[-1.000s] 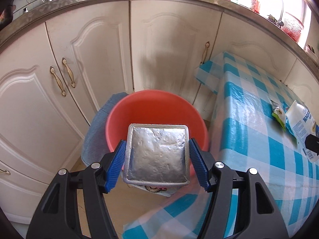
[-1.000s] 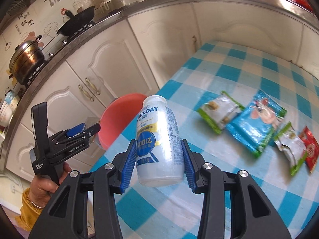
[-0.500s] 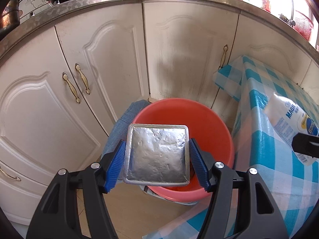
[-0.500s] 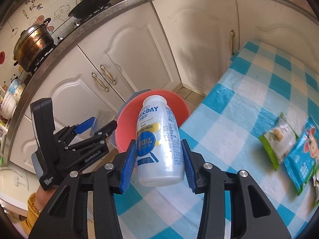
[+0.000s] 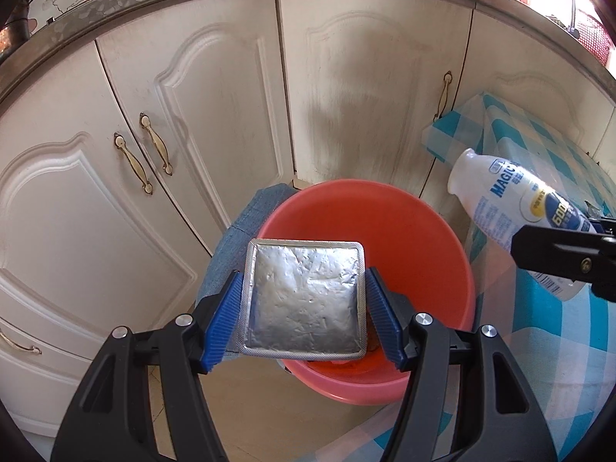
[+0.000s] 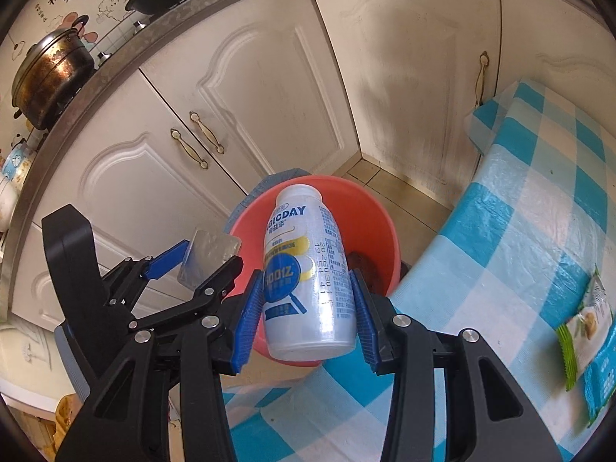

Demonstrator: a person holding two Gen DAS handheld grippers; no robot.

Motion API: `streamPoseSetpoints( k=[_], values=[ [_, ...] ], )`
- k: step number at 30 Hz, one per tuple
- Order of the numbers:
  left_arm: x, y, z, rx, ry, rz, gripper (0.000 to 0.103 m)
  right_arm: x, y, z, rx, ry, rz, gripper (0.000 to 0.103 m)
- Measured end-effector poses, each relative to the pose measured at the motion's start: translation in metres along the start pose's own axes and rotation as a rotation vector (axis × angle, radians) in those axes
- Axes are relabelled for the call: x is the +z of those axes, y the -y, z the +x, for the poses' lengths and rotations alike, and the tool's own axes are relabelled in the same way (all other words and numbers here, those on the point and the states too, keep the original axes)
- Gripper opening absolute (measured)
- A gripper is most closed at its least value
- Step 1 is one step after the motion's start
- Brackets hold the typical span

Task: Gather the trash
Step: 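Carry tray and bottle to the red bucket and open both tools to drop them, then move both open tools back over the table toward the snack packets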

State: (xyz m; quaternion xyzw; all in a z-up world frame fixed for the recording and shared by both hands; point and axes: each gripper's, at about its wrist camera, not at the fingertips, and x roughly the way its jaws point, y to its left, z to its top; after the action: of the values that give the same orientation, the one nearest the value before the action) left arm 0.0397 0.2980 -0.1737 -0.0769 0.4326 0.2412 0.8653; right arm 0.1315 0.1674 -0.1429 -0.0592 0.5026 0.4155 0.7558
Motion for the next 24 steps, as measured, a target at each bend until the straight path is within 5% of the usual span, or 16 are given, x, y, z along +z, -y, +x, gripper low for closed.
streamPoseSetpoints(
  k=[7, 9, 10, 24],
  values=[
    [0.001, 0.0, 0.008, 0.011, -0.012, 0.007, 0.066, 0.004, -0.002, 0.014, -0.032, -0.008, -0.007, 0.047],
    [0.001, 0.001, 0.012, 0.019, -0.021, 0.012, 0.081, 0.005, -0.001, 0.016, -0.048, 0.0, 0.004, 0.075],
    [0.001, 0.002, 0.013, 0.023, -0.022, 0.017, 0.086, 0.004, 0.0, 0.016, -0.048, 0.007, 0.014, 0.078],
    [-0.001, 0.006, 0.012, 0.009, -0.029, 0.029, 0.092, -0.016, 0.032, -0.034, -0.063, 0.119, 0.113, 0.087]
  ],
)
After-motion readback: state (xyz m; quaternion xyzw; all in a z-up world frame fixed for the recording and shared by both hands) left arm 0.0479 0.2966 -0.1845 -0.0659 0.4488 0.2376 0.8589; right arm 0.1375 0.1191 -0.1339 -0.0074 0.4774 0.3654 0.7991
